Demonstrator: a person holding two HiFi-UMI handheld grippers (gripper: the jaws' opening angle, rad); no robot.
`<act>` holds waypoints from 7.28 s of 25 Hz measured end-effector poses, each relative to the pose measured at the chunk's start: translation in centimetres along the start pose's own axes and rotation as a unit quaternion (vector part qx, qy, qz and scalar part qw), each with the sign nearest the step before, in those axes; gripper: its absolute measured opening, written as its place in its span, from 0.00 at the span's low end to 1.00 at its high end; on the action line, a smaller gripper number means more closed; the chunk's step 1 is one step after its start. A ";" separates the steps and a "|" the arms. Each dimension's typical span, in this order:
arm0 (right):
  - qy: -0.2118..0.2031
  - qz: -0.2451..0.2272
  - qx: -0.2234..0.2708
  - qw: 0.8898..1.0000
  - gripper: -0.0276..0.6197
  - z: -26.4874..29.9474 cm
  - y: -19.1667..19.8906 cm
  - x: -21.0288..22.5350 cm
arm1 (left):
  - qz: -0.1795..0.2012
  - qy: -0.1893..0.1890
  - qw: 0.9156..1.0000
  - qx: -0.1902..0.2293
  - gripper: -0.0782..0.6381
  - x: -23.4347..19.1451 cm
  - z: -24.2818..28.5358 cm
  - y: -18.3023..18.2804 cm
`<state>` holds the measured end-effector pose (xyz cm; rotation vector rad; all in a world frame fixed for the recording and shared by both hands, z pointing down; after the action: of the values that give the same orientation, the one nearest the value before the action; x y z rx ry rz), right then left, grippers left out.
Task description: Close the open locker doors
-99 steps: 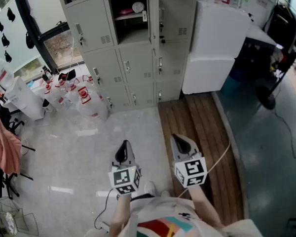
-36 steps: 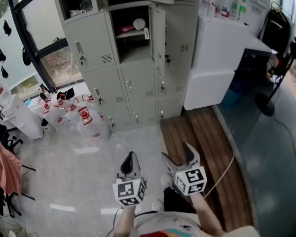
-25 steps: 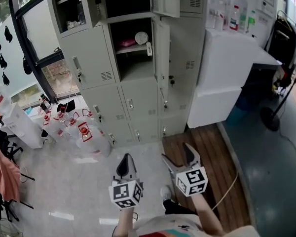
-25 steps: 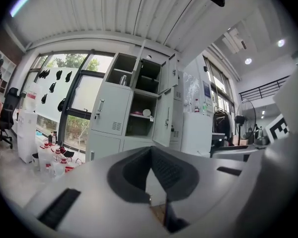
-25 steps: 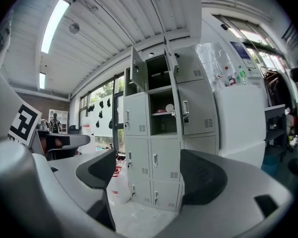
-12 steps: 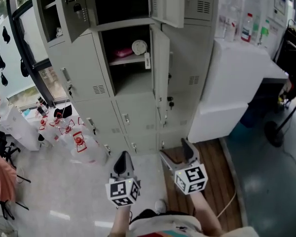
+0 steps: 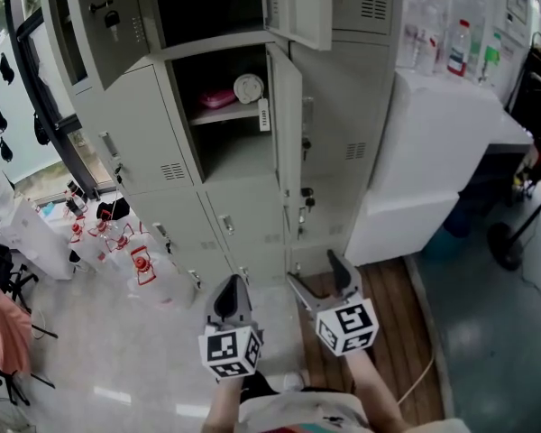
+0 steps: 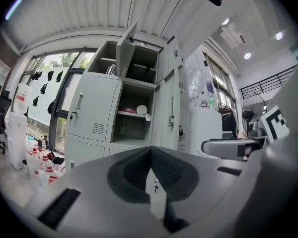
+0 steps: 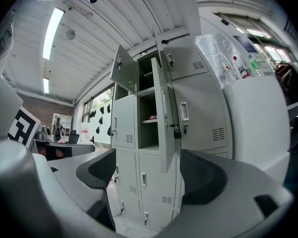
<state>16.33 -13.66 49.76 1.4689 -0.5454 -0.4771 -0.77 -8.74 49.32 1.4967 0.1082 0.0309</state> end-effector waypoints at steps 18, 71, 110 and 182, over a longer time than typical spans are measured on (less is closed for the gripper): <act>-0.038 -0.022 0.050 0.998 0.62 3.7 -5.8 1.8 | 0.021 0.016 1.000 0.013 0.12 -0.9 4.3 -3.2; -0.259 -0.110 0.016 0.959 0.62 18.8 -13.4 -7.7 | -0.003 -0.071 0.997 0.001 0.12 -11.5 2.2 -3.8; -0.196 -0.097 -0.009 0.976 0.62 39.0 -13.3 -11.3 | -0.007 -0.055 0.998 0.041 0.12 -25.6 12.6 -9.0; -0.369 -0.169 0.317 0.857 0.62 22.3 -38.2 -25.6 | -0.011 -0.112 0.993 0.037 0.18 -26.0 8.5 -9.8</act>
<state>-16.48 -17.67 10.79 2.0141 -1.1342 -1.2584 -26.30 -20.16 41.51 1.5632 -0.0557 -0.1596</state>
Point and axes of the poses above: the fingertips, and each gripper's own axes: z forward along the fingers, x to its right, y out of its underside, the point moved 3 cm from there along -z, backward along the fingers, and after that the axes turned 1 degree about z, right-handed, at the moved point
